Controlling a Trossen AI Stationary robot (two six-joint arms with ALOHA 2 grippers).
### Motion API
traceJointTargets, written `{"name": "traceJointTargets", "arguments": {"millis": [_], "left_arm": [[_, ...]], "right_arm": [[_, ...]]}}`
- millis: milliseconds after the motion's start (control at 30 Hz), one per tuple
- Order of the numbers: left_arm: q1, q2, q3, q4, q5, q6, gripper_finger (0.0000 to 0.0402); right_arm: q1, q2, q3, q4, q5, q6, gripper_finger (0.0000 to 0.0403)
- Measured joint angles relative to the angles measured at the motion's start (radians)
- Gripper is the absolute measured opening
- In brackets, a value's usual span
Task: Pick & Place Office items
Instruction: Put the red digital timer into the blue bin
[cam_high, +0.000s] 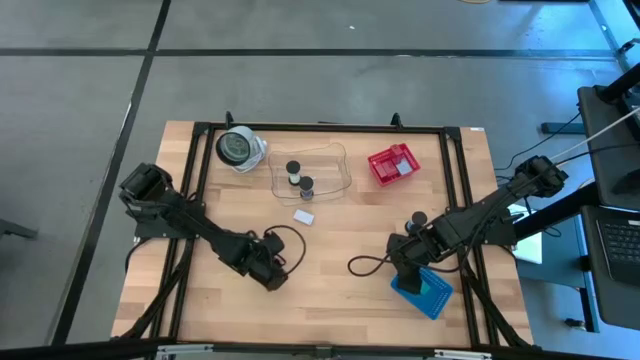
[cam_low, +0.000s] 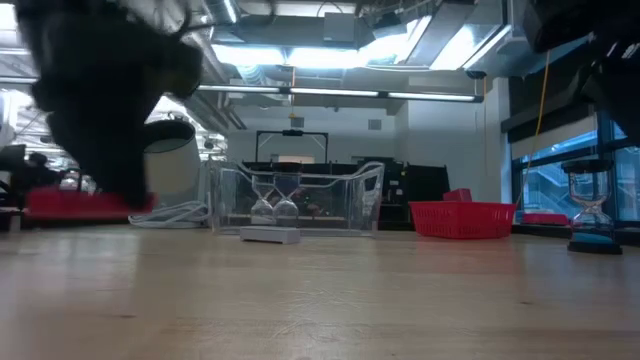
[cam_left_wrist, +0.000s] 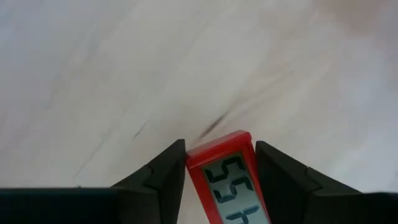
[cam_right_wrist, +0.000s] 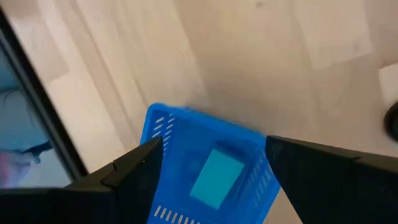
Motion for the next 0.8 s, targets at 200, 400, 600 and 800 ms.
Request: {"name": "traceJointTargets", "arguments": {"millis": [200,400,600,800], "left_arm": [[0.051,-0.002,0.101,0.002,-0.088,0.2,0.0167],[0.103,-0.003,0.201,0.014,-0.254,0.395,0.0167],[0.135,-0.004,0.282,0.123,-0.356,0.625,0.0167],[0.15,-0.004,0.313,0.32,-0.361,0.863,0.0167]], "right_arm": [[-0.018,0.0,0.0,0.066,0.138,-0.083,0.0286],[-0.031,0.0,0.0,0.276,0.438,-0.267,0.0286],[-0.031,0.0,0.0,0.491,0.636,-0.477,0.0286],[-0.022,-0.024,0.032,0.535,0.555,-0.499,0.0286]]}}
